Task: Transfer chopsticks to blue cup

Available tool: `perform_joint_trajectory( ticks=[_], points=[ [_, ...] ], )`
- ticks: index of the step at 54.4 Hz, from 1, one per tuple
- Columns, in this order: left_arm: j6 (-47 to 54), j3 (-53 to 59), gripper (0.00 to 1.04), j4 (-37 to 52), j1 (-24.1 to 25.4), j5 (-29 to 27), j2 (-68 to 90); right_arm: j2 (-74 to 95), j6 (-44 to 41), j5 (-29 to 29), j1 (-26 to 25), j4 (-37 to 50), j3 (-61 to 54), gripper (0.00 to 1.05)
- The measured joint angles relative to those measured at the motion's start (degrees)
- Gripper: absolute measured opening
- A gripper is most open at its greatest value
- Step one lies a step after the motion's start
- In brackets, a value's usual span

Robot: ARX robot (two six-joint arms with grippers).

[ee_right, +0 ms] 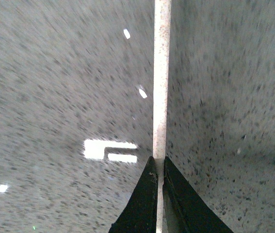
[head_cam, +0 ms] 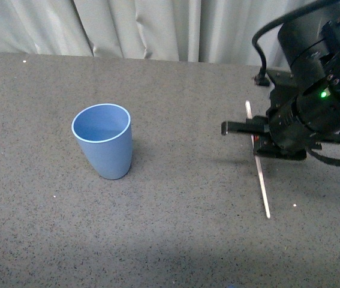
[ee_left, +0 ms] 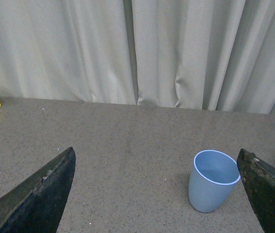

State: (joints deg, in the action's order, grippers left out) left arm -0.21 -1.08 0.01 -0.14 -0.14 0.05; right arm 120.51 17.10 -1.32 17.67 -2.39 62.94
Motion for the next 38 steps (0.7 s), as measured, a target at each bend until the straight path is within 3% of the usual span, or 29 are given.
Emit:
perform_joint_trajectory(
  ticks=[19,31,38],
  points=[
    [-0.02,0.00,0.98,0.00,0.00,0.00,0.00,-13.62,-8.41,-5.55,9.22,35.74,-9.29,0.01],
    [-0.02,0.00,0.98,0.00,0.00,0.00,0.00,-12.55,-11.37,-10.34,15.76,47.71,-10.10,0.01],
    [0.00,0.00,0.98,0.00,0.00,0.02,0.00,-9.07,-12.61,-11.32,18.47,50.47,-7.43,0.01]
  ],
)
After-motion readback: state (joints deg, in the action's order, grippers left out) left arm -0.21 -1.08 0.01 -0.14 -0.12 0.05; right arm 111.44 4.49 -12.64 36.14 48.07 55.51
